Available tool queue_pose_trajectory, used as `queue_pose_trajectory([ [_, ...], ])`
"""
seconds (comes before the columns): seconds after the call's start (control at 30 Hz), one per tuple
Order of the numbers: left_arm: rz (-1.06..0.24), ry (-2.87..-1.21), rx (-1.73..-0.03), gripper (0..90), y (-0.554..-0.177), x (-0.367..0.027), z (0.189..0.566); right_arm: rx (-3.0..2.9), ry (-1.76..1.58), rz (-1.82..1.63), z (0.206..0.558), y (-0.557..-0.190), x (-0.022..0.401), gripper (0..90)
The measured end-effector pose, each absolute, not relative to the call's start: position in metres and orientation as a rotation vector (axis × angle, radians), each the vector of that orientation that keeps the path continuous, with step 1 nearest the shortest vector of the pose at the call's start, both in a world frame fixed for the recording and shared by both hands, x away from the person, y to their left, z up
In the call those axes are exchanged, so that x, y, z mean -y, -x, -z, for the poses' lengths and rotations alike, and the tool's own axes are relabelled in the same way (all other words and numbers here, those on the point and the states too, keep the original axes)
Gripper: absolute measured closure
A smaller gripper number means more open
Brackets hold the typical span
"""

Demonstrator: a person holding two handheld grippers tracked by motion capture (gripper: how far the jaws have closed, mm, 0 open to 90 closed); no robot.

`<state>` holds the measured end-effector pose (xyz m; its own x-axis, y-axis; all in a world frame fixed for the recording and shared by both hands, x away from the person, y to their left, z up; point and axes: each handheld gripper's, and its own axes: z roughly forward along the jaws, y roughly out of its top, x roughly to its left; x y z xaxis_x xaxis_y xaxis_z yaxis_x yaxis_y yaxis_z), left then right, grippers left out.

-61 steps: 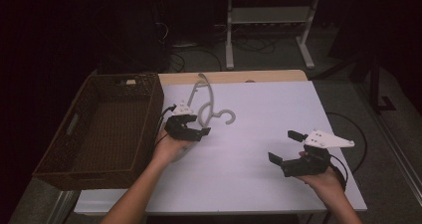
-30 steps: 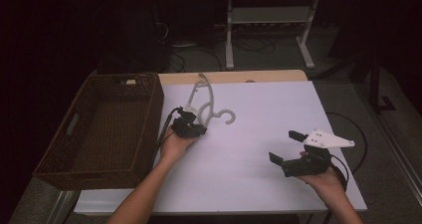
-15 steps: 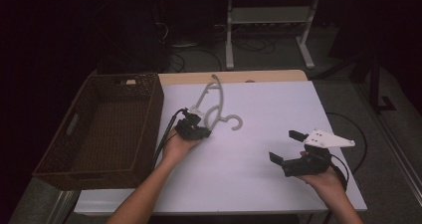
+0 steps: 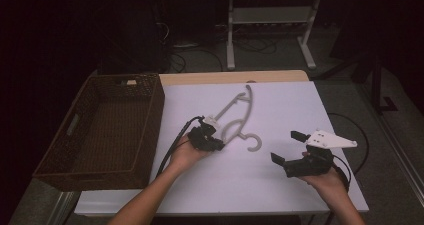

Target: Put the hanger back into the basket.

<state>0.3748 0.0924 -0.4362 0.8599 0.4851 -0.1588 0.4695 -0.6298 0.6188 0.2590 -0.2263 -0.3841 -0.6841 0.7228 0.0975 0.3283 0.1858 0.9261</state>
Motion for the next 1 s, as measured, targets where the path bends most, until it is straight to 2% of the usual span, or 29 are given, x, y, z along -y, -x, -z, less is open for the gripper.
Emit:
queue_pose_trajectory([
  [0.6,0.104,-2.438,-0.446,81.3,-0.332,-0.069,0.434,-2.107,-0.989,-1.497,0.384,-0.259,0.226,0.0],
  [1.0,0.112,-2.448,-0.443,81.8,-0.331,-0.083,0.433,-2.105,-0.987,-1.483,0.384,-0.260,0.228,0.0],
])
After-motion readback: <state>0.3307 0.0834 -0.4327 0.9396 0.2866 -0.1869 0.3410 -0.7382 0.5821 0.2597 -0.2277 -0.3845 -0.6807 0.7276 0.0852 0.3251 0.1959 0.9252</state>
